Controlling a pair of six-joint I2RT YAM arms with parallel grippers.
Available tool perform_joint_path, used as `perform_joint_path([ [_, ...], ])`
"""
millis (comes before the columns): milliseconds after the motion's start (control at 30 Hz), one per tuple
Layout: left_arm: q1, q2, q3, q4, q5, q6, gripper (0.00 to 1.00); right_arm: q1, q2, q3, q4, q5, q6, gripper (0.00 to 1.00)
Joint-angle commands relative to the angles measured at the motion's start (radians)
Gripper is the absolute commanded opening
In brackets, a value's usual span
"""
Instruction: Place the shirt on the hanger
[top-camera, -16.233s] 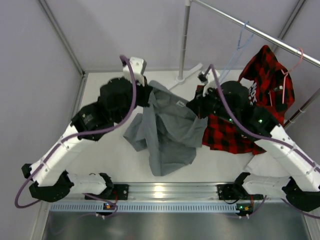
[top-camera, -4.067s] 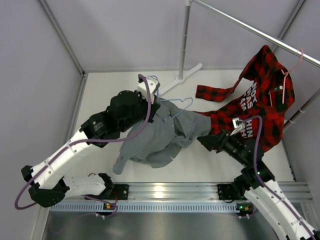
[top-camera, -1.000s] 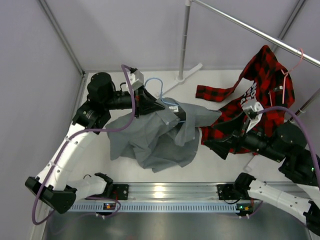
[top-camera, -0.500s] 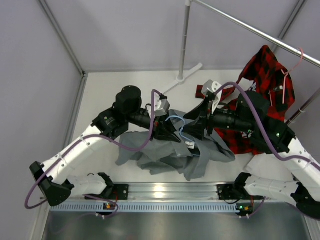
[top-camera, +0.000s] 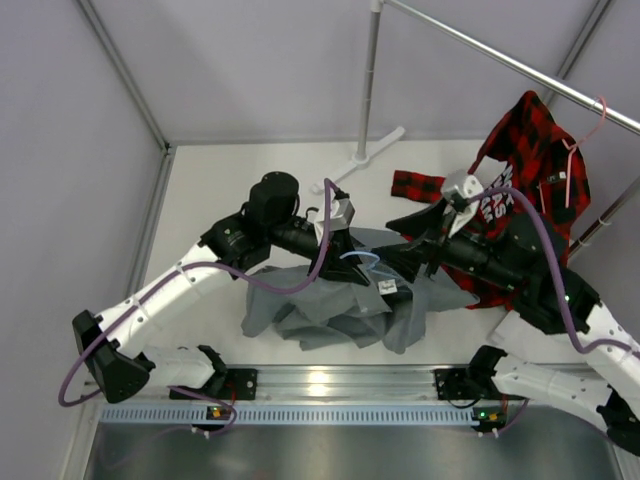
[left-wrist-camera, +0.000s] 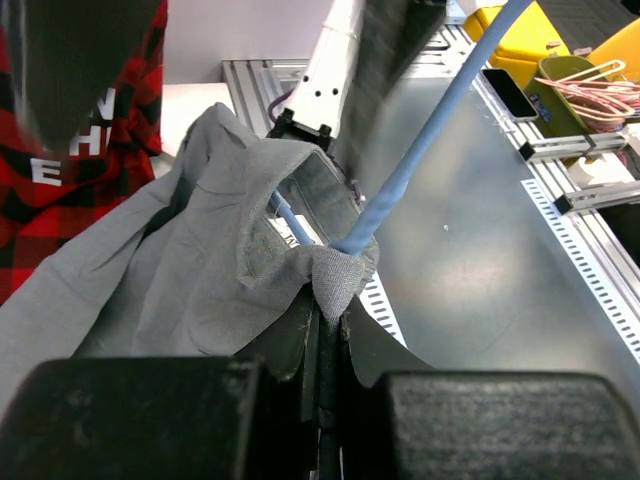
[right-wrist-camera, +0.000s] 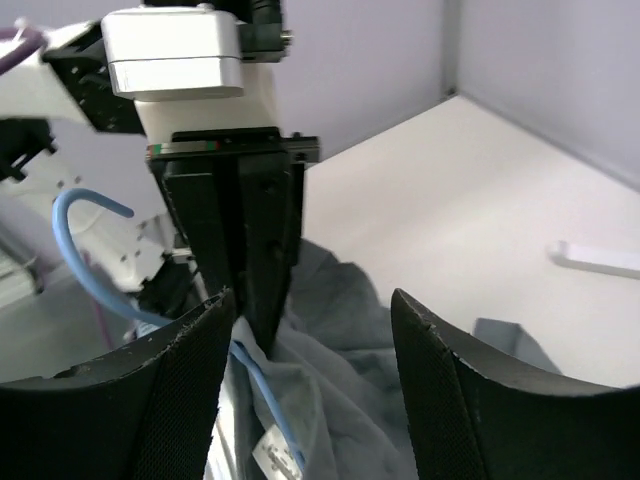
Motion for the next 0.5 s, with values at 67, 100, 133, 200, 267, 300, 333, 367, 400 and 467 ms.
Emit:
perform_joint_path([
  [67, 0.004, -0.037, 0.011, 0.041, -0.011, 0.008, 0.00, 0.010, -0.217, -0.094, 0.117, 0.242, 0.006, 0.63],
  [100, 0.004, -0.034, 0.012, 0.040, -0.008, 0.005, 0.00, 0.010, -0.229, -0.088, 0.072, 0.197, -0.041, 0.63],
  [133, 0.004, -0.031, 0.014, 0.040, 0.000, 0.001, 0.00, 0.010, -0.229, -0.084, 0.047, 0.089, -0.064, 0.62],
  [200, 0.003, -0.022, 0.026, 0.040, 0.009, -0.010, 0.00, 0.010, -0.218, -0.062, 0.002, -0.025, -0.110, 0.61],
  [267, 0.003, -0.005, 0.041, 0.041, 0.029, -0.013, 0.00, 0.010, -0.180, -0.050, -0.021, -0.136, -0.118, 0.61],
  [300, 0.003, 0.000, 0.045, 0.040, 0.037, -0.015, 0.00, 0.010, -0.154, -0.035, -0.022, -0.147, -0.115, 0.61],
  [333, 0.001, 0.004, 0.048, 0.041, 0.041, -0.016, 0.00, 0.010, -0.140, -0.028, -0.018, -0.150, -0.115, 0.61],
  [367, 0.000, 0.009, 0.051, 0.041, 0.047, -0.015, 0.00, 0.010, -0.126, -0.022, -0.013, -0.150, -0.118, 0.61],
  [400, -0.003, 0.012, 0.051, 0.041, 0.047, -0.015, 0.00, 0.010, -0.114, -0.010, -0.006, -0.151, -0.120, 0.61],
  [467, -0.005, 0.016, 0.054, 0.040, 0.046, -0.018, 0.00, 0.010, -0.068, 0.002, 0.020, -0.188, -0.121, 0.59],
])
